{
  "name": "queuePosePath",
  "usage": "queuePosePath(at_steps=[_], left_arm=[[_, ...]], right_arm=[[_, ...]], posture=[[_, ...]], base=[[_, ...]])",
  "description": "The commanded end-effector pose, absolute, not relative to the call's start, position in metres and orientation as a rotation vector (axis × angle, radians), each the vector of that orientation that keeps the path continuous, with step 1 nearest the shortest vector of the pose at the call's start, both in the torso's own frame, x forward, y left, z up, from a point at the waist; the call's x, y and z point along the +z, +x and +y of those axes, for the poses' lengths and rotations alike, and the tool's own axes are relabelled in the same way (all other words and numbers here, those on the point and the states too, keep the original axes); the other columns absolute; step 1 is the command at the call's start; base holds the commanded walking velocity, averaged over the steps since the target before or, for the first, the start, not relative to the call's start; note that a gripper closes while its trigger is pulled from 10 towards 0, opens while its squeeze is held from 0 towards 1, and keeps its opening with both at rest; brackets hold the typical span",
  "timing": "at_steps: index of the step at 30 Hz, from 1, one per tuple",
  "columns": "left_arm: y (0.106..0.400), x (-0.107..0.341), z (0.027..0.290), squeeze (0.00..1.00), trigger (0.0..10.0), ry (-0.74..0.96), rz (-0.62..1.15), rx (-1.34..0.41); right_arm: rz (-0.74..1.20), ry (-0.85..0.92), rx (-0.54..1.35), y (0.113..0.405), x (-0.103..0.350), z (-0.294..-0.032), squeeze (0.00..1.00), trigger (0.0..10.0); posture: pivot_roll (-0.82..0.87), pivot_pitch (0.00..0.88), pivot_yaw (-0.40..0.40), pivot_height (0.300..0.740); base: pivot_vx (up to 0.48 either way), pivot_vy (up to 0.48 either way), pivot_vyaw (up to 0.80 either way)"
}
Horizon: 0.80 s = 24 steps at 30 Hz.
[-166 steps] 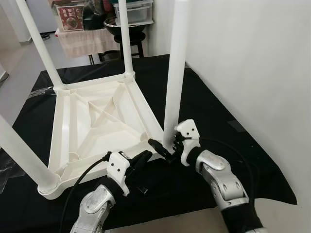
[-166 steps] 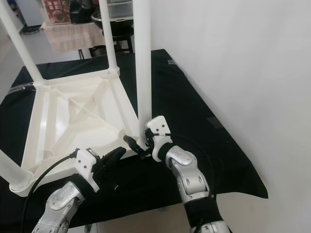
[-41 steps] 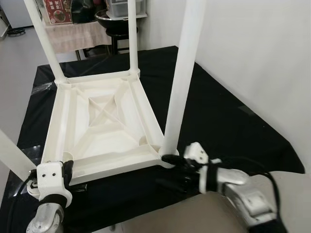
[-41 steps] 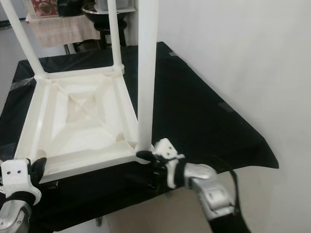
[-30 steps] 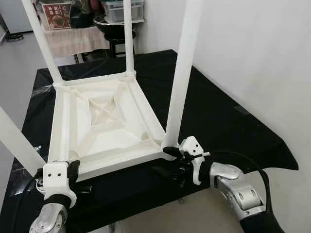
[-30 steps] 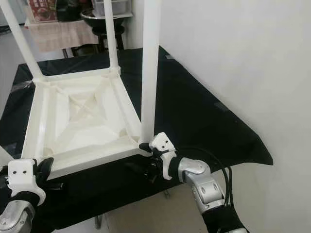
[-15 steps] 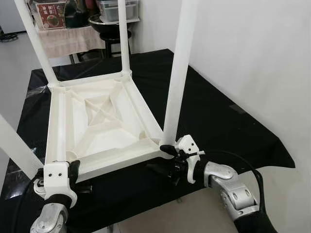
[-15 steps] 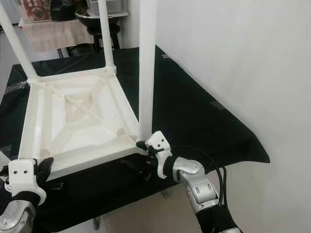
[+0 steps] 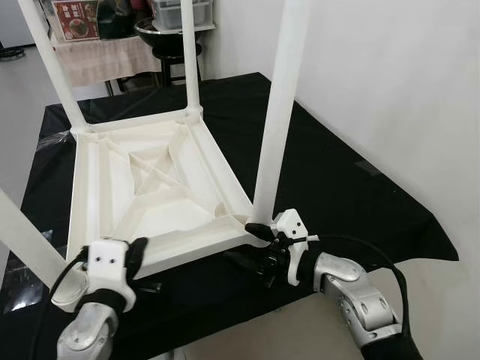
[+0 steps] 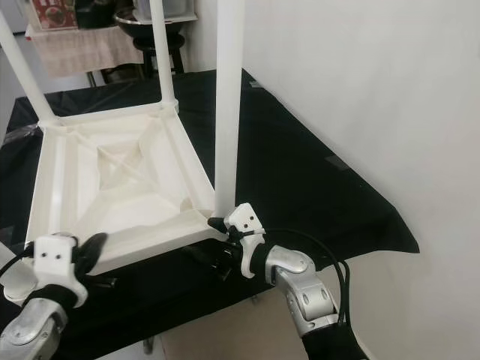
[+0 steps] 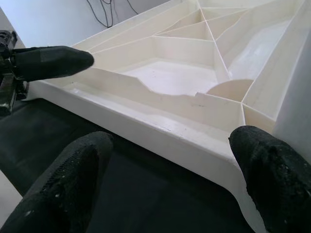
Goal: Building children table
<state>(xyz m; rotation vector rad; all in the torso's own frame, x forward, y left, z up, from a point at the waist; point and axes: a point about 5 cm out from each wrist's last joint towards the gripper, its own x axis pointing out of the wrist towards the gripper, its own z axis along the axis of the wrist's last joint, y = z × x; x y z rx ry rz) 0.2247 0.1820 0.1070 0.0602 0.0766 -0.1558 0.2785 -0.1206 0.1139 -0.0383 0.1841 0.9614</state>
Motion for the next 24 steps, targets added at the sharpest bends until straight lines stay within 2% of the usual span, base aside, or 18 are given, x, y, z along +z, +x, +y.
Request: queuePosePath(at_steps=[1, 16, 21, 24], left_arm=[[0.221, 0.105, 0.171, 0.00, 10.0, 0.085, 0.096, -0.253], [0.219, 0.106, 0.158, 0.00, 10.0, 0.069, 0.100, -0.373], [0.220, 0.105, 0.158, 0.00, 10.0, 0.073, 0.100, -0.374], [0.218, 0.104, 0.159, 0.00, 10.0, 0.083, 0.106, -0.369]], right_arm=[[0.197, -0.029, 0.925, 0.275, 0.113, -0.136, 0.00, 10.0], [0.204, -0.038, 0.978, 0.260, 0.113, -0.145, 0.00, 10.0], [0.157, -0.074, 0.762, 0.291, 0.116, -0.144, 0.00, 10.0], [0.140, -0.066, 0.789, 0.294, 0.121, -0.140, 0.00, 10.0]], posture=[[0.02, 0.045, -0.004, 0.740], [0.01, 0.033, 0.001, 0.740], [0.02, 0.034, -0.004, 0.740], [0.02, 0.034, -0.006, 0.740]], base=[[0.000, 0.000, 0.00], [0.000, 0.000, 0.00], [0.000, 0.000, 0.00], [0.000, 0.000, 0.00]])
